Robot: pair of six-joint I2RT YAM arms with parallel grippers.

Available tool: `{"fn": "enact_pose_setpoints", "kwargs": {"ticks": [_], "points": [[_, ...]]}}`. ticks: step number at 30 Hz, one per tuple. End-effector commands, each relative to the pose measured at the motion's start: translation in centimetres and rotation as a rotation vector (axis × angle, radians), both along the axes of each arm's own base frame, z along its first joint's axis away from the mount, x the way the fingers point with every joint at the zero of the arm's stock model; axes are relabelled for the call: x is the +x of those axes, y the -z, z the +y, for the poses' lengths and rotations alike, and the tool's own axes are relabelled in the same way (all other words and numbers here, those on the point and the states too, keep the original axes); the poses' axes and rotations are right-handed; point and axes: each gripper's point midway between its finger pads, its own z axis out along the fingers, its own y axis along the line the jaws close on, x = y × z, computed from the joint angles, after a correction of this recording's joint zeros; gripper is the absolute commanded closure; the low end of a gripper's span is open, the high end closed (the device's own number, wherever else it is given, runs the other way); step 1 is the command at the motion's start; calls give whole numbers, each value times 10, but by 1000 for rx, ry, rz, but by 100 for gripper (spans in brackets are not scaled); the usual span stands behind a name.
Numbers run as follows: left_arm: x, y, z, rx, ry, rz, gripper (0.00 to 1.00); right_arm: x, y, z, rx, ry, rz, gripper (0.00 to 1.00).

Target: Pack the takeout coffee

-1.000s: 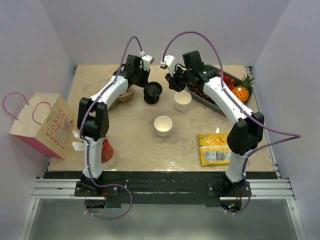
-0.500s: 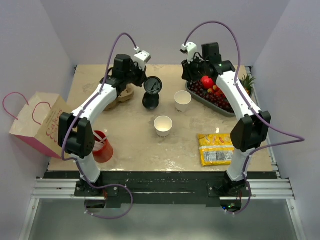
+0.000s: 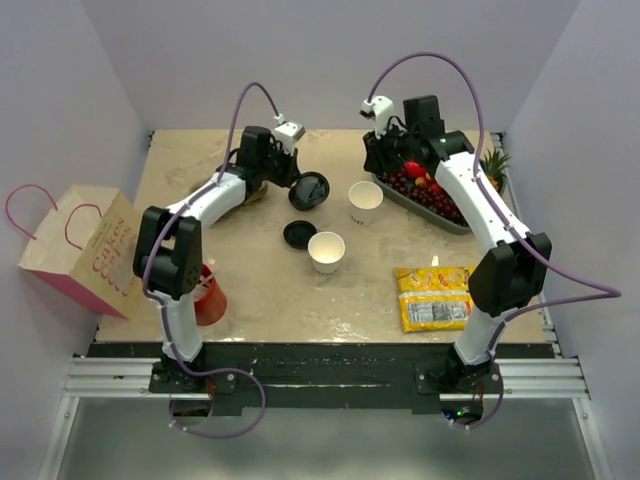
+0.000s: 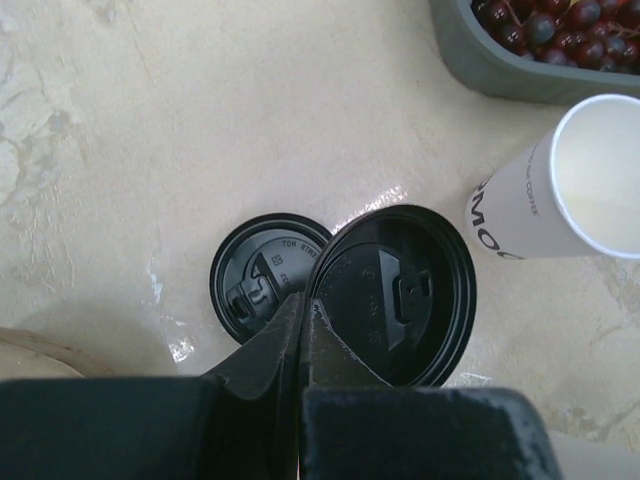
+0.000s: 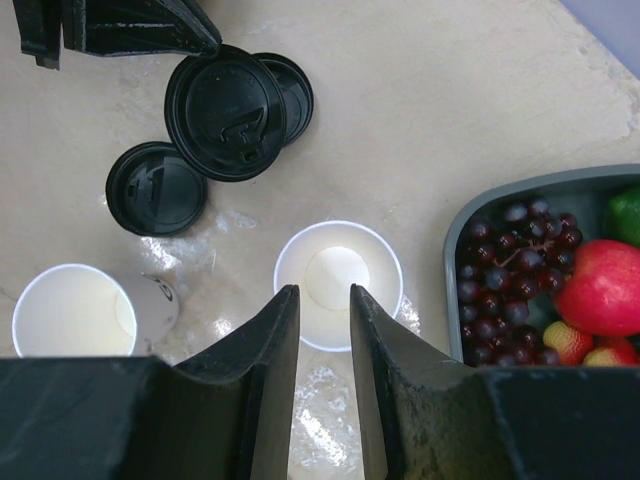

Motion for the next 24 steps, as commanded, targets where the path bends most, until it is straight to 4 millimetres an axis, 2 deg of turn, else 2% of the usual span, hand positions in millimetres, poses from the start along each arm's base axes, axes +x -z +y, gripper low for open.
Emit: {"fn": "enact_pose_setpoints", "kwargs": {"ticks": [1,2,3,4,5,6,7,8,10,11,13,14,15,17,18,19,20,21,24], "points": [[-6,-47,1,-61,30,-132,100,-9,-14,-5,-6,-1,-50,69],[-12,-51,2,-45,65,-161,100,-10,-14,-5,-4,-5,-50,69],[-20,-68,3,-54,75,-226,100,-10,-14,-5,-7,-7,-49,69],[-25,-75,5,-51,79,-256,100,-11,-15,-5,-8,-12,-51,69],[-35,-100,9,-48,88,-333,100,-12,-15,-6,-15,-13,-47,69],[-43,-98,9,-40,98,-362,100,-11,-20,-6,-19,-20,-63,69],[-49,-106,9,-33,105,-397,100,-10,-24,-7,-26,-17,-70,69],[-60,-130,11,-22,122,-480,100,-10,-27,-11,-38,-1,-78,69],[-76,-139,9,-13,147,-558,100,-10,-39,-14,-38,17,-104,68],[-88,-160,12,-7,164,-639,100,-12,-40,-16,-42,27,-89,68],[-103,-161,10,2,185,-687,100,-11,-45,-17,-30,49,-85,67],[-113,-173,13,20,192,-747,100,-12,-45,-15,-25,39,-83,67],[-125,-163,7,27,218,-770,100,-16,-36,-11,-23,9,-66,67],[-142,-166,5,94,246,-887,100,-21,-30,-6,-5,-29,-58,67],[-156,-151,-9,121,299,-913,100,-25,-17,-5,-5,-46,-34,67],[-163,-148,-13,154,320,-951,100,-29,-18,0,15,-73,-44,67],[-164,-148,-13,218,326,-1007,100,-25,-19,1,29,-68,-69,67],[-170,-147,-23,232,353,-1034,100,-27,-9,2,49,-44,-37,67],[-172,-149,-32,318,380,-1115,100,-25,-15,7,104,-15,-25,67]]}}
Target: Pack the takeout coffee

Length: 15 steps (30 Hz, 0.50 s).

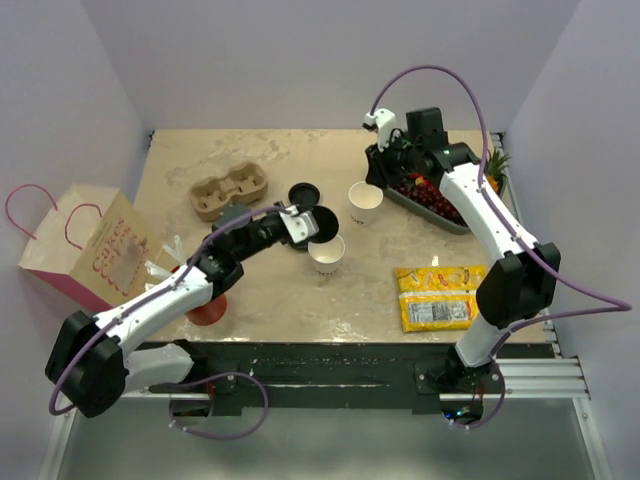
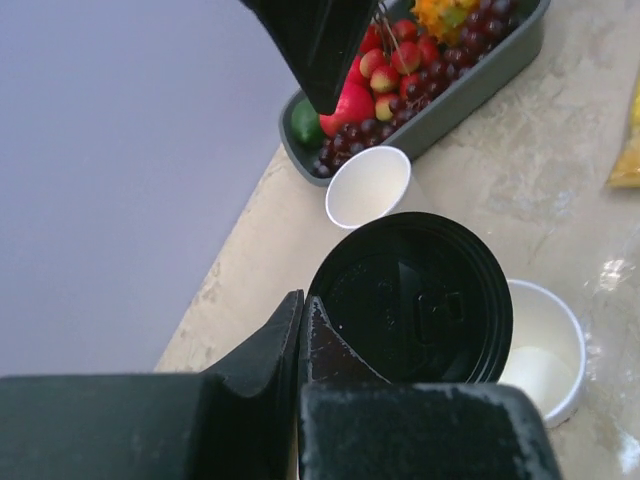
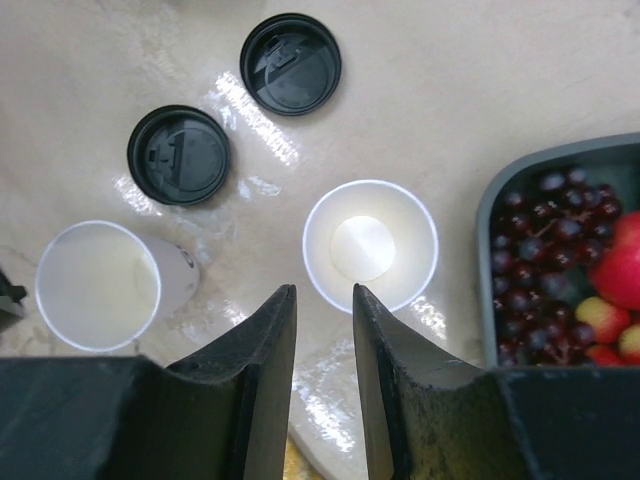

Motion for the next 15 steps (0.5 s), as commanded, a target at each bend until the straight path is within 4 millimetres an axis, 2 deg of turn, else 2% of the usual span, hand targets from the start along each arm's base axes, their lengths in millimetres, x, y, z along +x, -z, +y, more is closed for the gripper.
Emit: {"fn": "enact_pose_setpoints", "kwargs": {"ticks": [1,2,3,5,7,11,15], "points": [[8,-32,-4,94,-42,-307,100,2,-27,15,121,6,-49,67],[9,-27,-4,130,-49,-340,100,3,-35,15,135,9,-72,67],[7,-32,-7,126,-49,-381,100,2,-37,14,137,12,-79,66],[8,-28,-9,166,-67,-424,100,1,-38,13,131,7,-89,66],[6,-26,-15,176,-58,-427,100,-2,-31,13,115,-13,-88,66],[11,-8,-19,242,-79,-430,100,-7,-17,14,107,-43,-66,66],[6,-7,-28,243,-63,-448,100,-8,-8,15,113,-44,-60,66]]}}
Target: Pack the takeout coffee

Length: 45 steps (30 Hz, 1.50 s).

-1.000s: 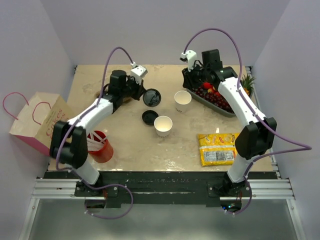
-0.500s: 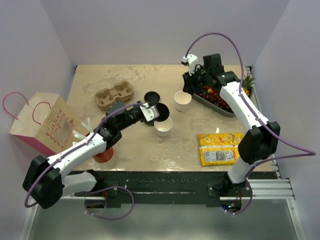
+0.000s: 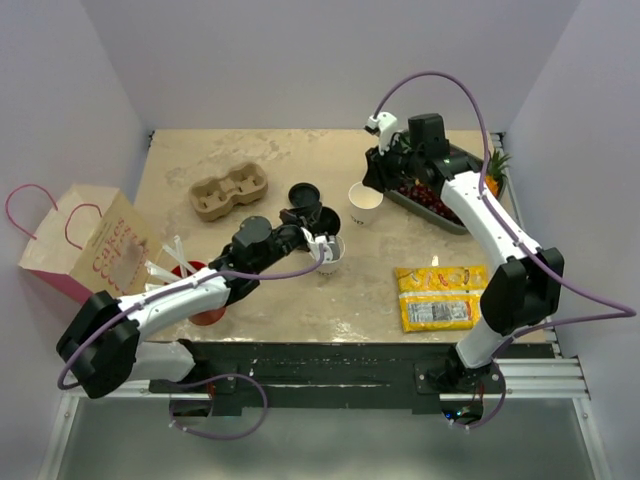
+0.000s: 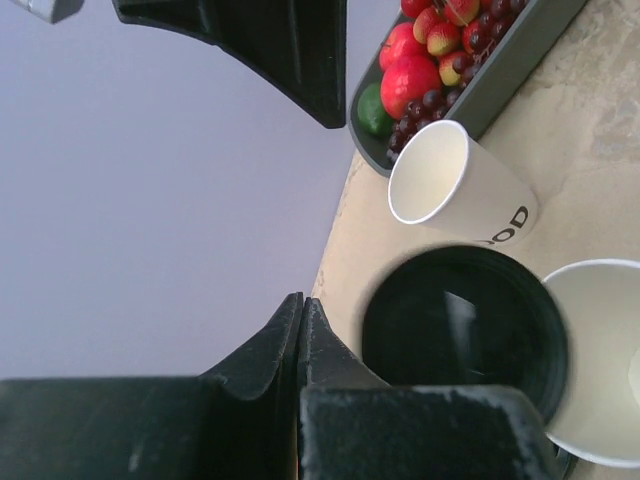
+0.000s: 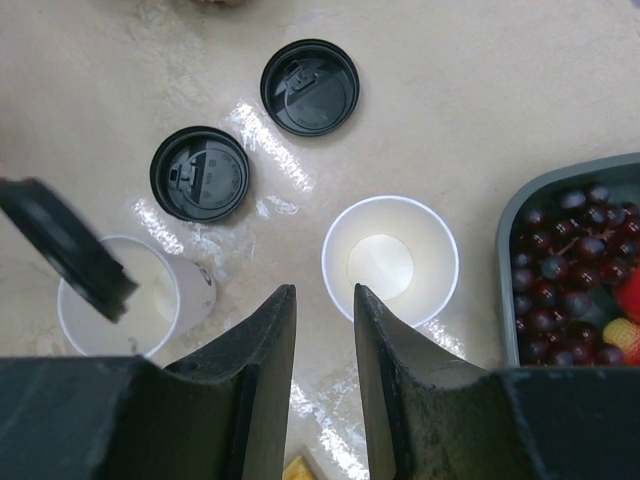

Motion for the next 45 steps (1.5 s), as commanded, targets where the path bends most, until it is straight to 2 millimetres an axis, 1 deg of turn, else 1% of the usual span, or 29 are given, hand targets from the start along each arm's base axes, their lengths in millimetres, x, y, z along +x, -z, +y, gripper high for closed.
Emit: {"fn": "enact_pose_setpoints", "kwargs": {"ticks": [1,8,10,11,13,14,15,16,17,18,19,20,21,22,24,25,27,28,30,31,32,33,34,36,37,40,41,42,45], "points": [[-1,-19,-6,-10,-6,-112,100,-3,-10,7,39,-34,-47,66],[1,-2,-11,16,-15,-85,100,-4,-7,7,42,-38,-44,66],[1,-5,-11,-8,-23,-79,100,-8,-7,8,47,-48,-38,66],[3,-12,-11,-45,-37,-59,100,-13,-7,10,58,-75,-30,66],[6,-16,-10,-76,-55,-6,100,-21,-7,14,72,-115,-23,66],[9,-35,-9,-159,-82,35,100,-28,-2,17,74,-150,-15,66],[11,-30,-7,-155,-102,102,100,-31,-2,16,74,-164,-18,66],[13,-31,-5,-177,-117,150,100,-33,-1,17,74,-181,-20,65],[14,-30,-3,-195,-107,273,100,-37,2,18,68,-202,-17,64],[14,-31,-2,-208,-101,335,100,-39,2,20,78,-224,-11,62],[15,-32,0,-235,-100,395,88,-40,2,21,74,-234,-10,62],[24,-30,12,-304,-151,507,80,-41,1,22,66,-254,-16,60],[28,-25,16,-329,-170,569,74,-43,1,23,72,-270,-9,59],[32,-14,18,-337,-190,636,67,-41,2,23,71,-269,-8,58],[39,0,28,-343,-261,733,62,-38,1,24,69,-268,-18,57],[44,16,28,-327,-289,776,58,-37,1,25,65,-271,-20,57],[54,26,32,-321,-343,829,57,-33,0,25,55,-271,-31,57],[61,46,31,-321,-386,896,57,-31,2,24,45,-267,-33,58],[72,53,34,-329,-420,952,57,-30,1,25,27,-276,-45,58],[74,62,32,-335,-423,986,57,-29,1,25,19,-274,-53,58],[76,62,31,-342,-407,987,58,-30,-1,26,18,-275,-56,58],[75,64,28,-326,-382,987,58,-31,-1,27,18,-277,-54,58],[71,73,21,-261,-316,993,59,-32,-2,27,18,-278,-51,58],[65,81,17,-180,-260,1010,62,-36,-4,25,16,-272,-48,59],[58,87,10,-104,-155,1007,62,-36,-4,24,11,-270,-50,59],[47,100,21,-41,-52,1057,60,-43,-4,17,-27,-284,-61,59],[47,101,23,-32,-48,1061,59,-45,-6,16,-36,-286,-68,59],[45,104,24,-16,-38,1069,53,-45,-6,14,-43,-289,-71,59],[39,118,29,83,9,1068,45,-49,-5,11,-67,-301,-71,59]]}}
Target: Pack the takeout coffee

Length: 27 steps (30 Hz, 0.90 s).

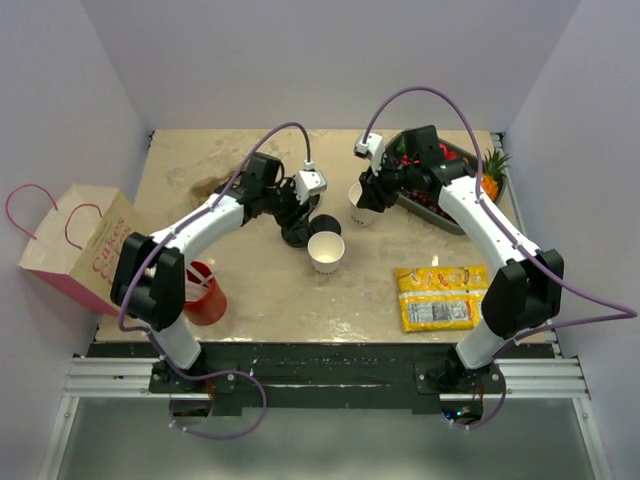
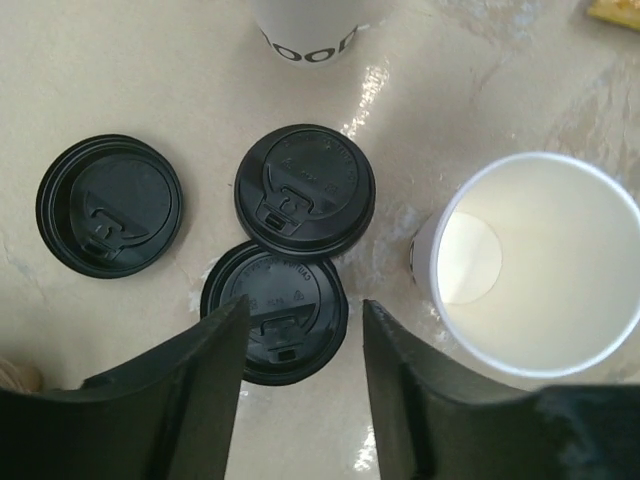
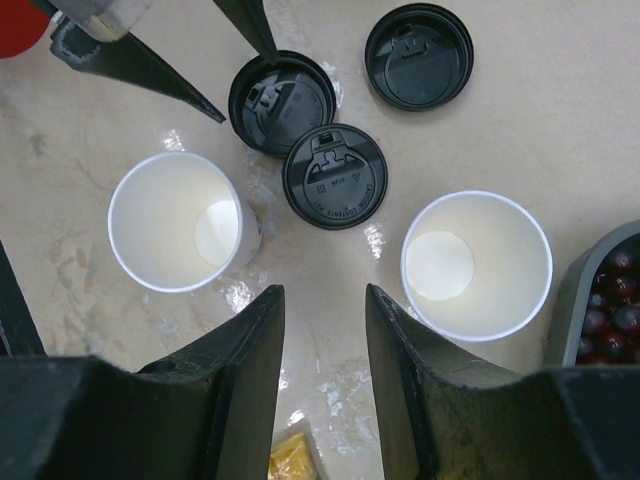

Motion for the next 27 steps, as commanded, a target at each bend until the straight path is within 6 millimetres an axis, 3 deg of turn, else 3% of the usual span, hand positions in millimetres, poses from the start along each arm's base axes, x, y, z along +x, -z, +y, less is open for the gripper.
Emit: {"fn": "enact_pose_setpoints", "kwargs": {"ticks": [1,7,10,16,27], "points": [[-9,7,-1,42,210,-21,44,-7,-27,-7,-23,-25,-88,59],[-26,50,19,194,405,-42,53,-9,-27,-6,-5,-12,-71,59],[-26,60,22,228,458,-72,59,-9,-29,-6,8,2,-64,59],[-14,71,21,253,484,-134,64,-10,-27,-6,20,21,-47,59],[-20,89,23,276,551,-94,69,-8,-25,-13,14,46,-45,59]]}}
